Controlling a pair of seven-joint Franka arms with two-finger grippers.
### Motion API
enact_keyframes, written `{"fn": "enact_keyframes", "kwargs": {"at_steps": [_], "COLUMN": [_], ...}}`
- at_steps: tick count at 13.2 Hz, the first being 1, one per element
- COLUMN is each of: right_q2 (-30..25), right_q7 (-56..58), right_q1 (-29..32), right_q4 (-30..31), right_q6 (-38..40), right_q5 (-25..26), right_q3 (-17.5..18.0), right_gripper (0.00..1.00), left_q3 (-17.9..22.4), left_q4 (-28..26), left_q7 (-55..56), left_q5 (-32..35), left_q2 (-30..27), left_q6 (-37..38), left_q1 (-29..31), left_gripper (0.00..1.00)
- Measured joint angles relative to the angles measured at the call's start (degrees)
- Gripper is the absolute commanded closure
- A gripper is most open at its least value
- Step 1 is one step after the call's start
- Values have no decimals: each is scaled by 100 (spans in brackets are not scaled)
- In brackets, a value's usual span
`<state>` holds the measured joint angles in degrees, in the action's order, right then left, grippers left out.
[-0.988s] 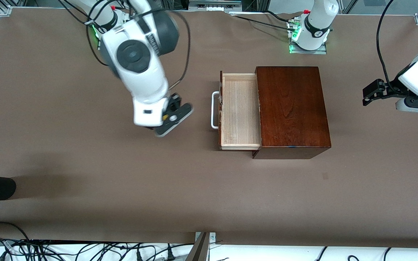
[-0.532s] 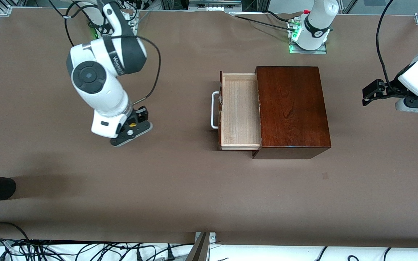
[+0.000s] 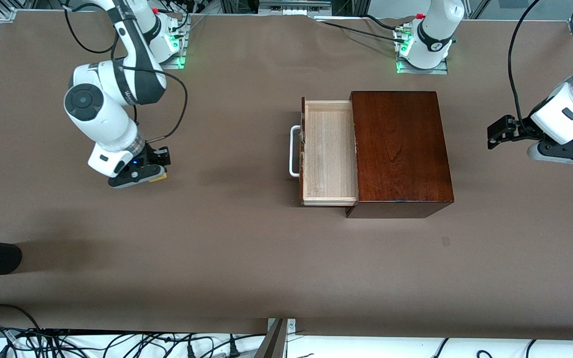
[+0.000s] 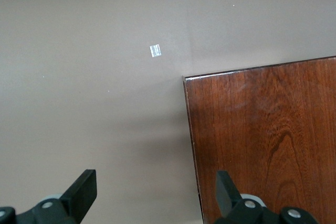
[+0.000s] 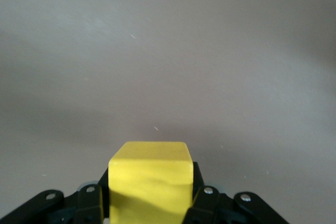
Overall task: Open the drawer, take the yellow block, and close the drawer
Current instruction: 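Carry the yellow cube with the right gripper away from the box, then move the left gripper to the open drawer's front edge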
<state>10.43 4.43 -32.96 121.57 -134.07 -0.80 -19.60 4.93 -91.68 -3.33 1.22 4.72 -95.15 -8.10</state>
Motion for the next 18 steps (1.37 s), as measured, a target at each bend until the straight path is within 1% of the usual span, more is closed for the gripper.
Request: {"fn": "enact_keyframes", "kwargs": {"at_steps": [3, 7, 9, 12, 14, 16, 18], "right_q2": [-160, -199, -154, 64, 309, 562, 707], "right_q7": [-32, -127, -139, -157, -157, -151, 26], "right_q1": [-1, -1, 3, 18, 24, 29, 31], "right_q4": [642, 1182, 1418, 1527, 1535, 1537, 1537], "right_q6": [-465, -1070, -1423, -1868, -2183, -2420, -2499], "right_q5": [-51, -108, -271, -438, -588, -667, -936], "right_q3": [-394, -900, -1095, -1170, -1169, -1168, -1167], "right_gripper": [100, 100, 100, 100, 100, 100, 100], "left_q3": [14, 20, 10, -86, -331, -449, -468], "left_q4": [31, 202, 228, 229, 240, 446, 692], "left_q7": [0, 0, 0, -9, -10, 16, 16], "left_q5": [-20, -33, -92, -124, -127, -127, -128], "left_q2": [0, -1, -1, 20, 75, 248, 471], "left_q6": [0, 31, 56, 65, 64, 62, 76], "left_q1": [31, 42, 26, -15, -107, -341, -458], "left_gripper": [0, 0, 0, 0, 0, 0, 0]}}
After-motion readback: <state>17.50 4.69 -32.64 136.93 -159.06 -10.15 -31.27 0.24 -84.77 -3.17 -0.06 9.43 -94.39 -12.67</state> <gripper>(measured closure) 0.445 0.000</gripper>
